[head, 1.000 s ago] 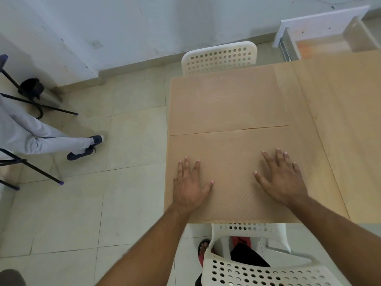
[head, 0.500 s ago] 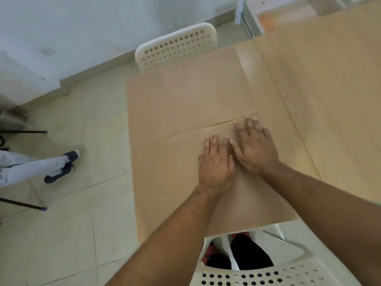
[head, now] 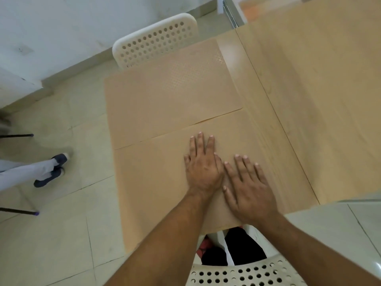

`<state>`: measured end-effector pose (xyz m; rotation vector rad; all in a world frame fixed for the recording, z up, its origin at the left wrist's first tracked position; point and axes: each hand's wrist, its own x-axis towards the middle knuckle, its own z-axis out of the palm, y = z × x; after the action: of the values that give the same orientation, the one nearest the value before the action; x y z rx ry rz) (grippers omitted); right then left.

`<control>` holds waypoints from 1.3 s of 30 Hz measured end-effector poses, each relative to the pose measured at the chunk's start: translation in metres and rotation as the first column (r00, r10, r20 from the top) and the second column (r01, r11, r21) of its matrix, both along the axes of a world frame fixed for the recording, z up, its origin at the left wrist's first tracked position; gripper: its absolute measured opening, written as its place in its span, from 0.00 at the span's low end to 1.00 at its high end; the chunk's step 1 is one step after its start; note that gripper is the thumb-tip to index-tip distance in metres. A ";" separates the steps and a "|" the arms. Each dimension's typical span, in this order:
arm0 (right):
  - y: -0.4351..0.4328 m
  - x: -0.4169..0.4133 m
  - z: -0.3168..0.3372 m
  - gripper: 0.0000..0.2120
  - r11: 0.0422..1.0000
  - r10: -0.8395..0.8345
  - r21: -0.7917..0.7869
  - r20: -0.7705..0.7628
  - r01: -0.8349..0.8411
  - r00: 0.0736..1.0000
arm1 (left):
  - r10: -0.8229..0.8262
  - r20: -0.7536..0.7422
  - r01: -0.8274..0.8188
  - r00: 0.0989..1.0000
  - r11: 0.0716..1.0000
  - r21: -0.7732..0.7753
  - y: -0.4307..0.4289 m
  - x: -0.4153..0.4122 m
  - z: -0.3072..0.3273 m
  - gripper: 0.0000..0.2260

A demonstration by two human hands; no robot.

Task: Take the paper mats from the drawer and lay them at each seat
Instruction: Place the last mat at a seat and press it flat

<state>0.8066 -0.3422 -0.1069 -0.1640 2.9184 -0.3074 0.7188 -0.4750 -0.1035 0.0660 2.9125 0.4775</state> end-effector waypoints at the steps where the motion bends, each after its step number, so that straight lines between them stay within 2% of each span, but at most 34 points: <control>1: 0.000 -0.001 -0.001 0.33 1.000 -0.002 0.006 -0.008 0.002 1.000 | -0.026 -0.003 0.026 1.000 1.000 -0.003 0.001 0.004 0.002 0.26; 6: 0.001 -0.002 0.001 0.33 1.000 0.013 0.024 0.015 -0.013 1.000 | -0.113 -0.032 0.113 0.993 0.994 -0.005 -0.030 0.081 -0.006 0.24; 10: 0.002 -0.003 0.005 0.32 1.000 -0.023 0.001 0.015 0.023 1.000 | -0.013 0.017 0.014 1.000 0.998 -0.056 -0.076 0.119 -0.002 0.28; 14: -0.001 -0.001 0.003 0.32 1.000 -0.026 0.013 0.025 0.026 0.999 | 0.183 0.038 -0.179 0.982 0.979 -0.101 -0.144 0.109 0.002 0.30; 16: -0.002 -0.002 0.005 0.33 0.999 -0.030 0.019 0.036 0.029 0.999 | 0.225 0.025 -0.221 0.974 0.969 -0.106 -0.169 0.108 0.002 0.29; 20: -0.030 -0.006 0.017 0.33 0.998 -0.066 -0.014 0.044 0.067 0.997 | 0.216 0.009 -0.214 0.976 0.972 -0.098 -0.178 0.110 -0.002 0.30; 23: -0.090 -0.016 0.024 0.33 0.994 0.056 -0.090 -0.002 -0.056 0.998 | 0.223 -0.004 -0.223 0.975 0.971 -0.082 -0.177 0.110 -0.003 0.31; 25: -0.132 -0.030 0.021 0.33 0.985 0.146 -0.092 -0.012 -0.147 0.989 | 0.221 -0.010 -0.222 0.975 0.972 -0.079 -0.178 0.110 -0.002 0.30; 28: -0.170 -0.062 0.011 0.32 0.982 0.184 -0.061 0.035 -0.181 0.982 | 0.212 -0.017 -0.213 0.977 0.973 -0.087 -0.179 0.109 -0.004 0.30; 34: -0.177 -0.082 0.001 0.33 0.988 0.154 0.018 -0.003 -0.154 0.988 | 0.205 -0.028 -0.206 0.978 0.977 -0.054 -0.183 0.098 -0.006 0.29; 39: -0.178 -0.080 0.000 0.31 0.991 0.136 0.017 -0.039 -0.136 0.990 | 0.158 -0.029 -0.160 0.987 0.984 -0.083 -0.203 0.017 -0.004 0.30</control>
<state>0.7263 -0.5197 -0.1070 -0.3694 2.9291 -0.2644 0.7358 -0.6784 -0.1073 -0.1759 2.9693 0.3789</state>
